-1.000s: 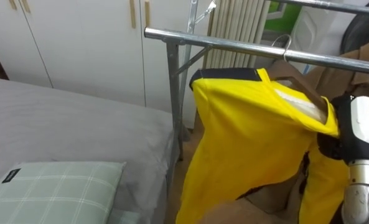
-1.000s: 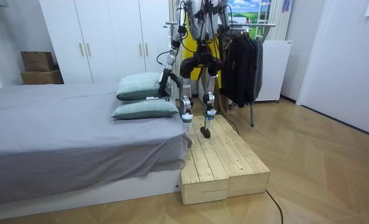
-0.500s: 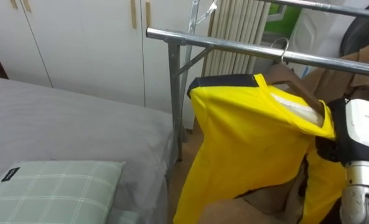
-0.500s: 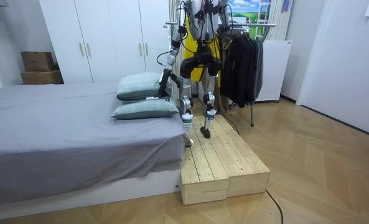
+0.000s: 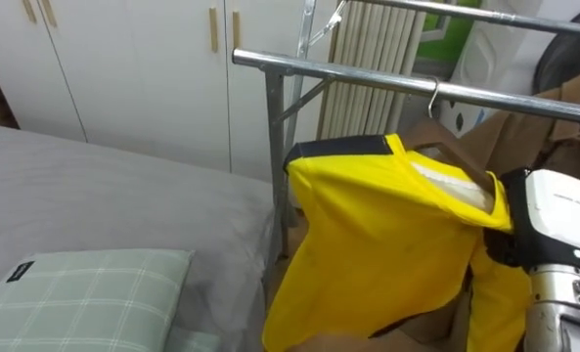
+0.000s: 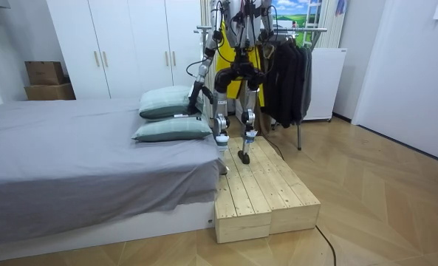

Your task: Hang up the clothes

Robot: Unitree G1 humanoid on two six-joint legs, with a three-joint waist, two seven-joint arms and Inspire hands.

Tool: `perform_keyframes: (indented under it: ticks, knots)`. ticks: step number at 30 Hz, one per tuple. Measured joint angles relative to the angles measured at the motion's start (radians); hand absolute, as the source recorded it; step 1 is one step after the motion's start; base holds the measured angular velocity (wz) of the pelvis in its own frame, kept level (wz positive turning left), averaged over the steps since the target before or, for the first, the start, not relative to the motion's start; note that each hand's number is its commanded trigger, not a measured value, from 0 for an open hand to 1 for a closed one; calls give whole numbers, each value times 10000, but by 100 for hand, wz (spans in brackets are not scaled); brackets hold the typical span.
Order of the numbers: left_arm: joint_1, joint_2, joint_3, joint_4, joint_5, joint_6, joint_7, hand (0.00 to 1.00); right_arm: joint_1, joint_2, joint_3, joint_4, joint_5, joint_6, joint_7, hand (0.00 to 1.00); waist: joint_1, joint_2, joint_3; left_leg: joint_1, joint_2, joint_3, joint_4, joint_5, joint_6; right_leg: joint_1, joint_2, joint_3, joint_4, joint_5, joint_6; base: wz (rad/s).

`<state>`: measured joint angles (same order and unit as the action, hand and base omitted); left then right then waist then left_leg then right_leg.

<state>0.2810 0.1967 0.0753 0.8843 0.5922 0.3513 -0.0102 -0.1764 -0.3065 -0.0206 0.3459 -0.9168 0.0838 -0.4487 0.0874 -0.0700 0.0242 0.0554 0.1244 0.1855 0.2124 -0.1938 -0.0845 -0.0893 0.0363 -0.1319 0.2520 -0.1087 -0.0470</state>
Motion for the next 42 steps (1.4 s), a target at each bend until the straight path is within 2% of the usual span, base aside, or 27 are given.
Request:
perform_keyframes:
  ticks: [11,12,15,16,17,18,25,34,42]
  knots:
    - [4,-259,-106,2,-116,-53,484,0,209,359,315,138,296,45,-448,100,31,117,-35,268,-24,21,-136,-6,3,161,30,71,39,12,-50,-1]
    - [3,-262,-169,2,-116,-53,520,0,200,358,380,250,318,40,-516,100,35,121,-84,274,-24,20,-140,-8,3,167,29,71,40,-6,-42,0]
    - [2,-299,-224,2,-117,-67,674,0,198,362,447,372,488,42,-630,100,39,119,-142,292,-24,20,-145,-7,2,176,30,72,47,-7,-43,0]
    - [2,-302,-223,1,-117,-75,686,0,198,363,445,383,494,44,-633,85,41,118,-143,293,-24,20,-144,-7,2,176,30,72,48,-6,-44,0]
    - [2,-304,-223,1,-117,-87,698,0,199,363,442,421,494,44,-638,38,43,113,-145,293,-23,19,-142,-7,2,176,30,72,48,-6,-45,0]
    - [2,-305,-223,1,-117,-87,706,0,202,372,445,428,494,43,-645,0,42,112,-146,293,-23,20,-142,-7,2,176,31,73,48,-7,-43,0]
    - [1,-308,-224,0,-117,-122,781,0,259,374,592,696,489,62,-575,0,41,94,-143,291,-24,20,-152,-8,3,169,32,78,45,-31,-11,0]
    - [0,-328,-226,1,-119,-146,815,0,518,413,983,1191,483,247,614,0,36,72,-124,274,-37,-5,-233,-7,4,128,24,69,40,-47,-36,0]
    - [0,-328,-228,2,-134,-153,814,0,592,467,981,1371,507,204,1154,0,30,-17,-40,272,-71,-2,-228,-23,33,130,-7,65,15,-54,-30,0]
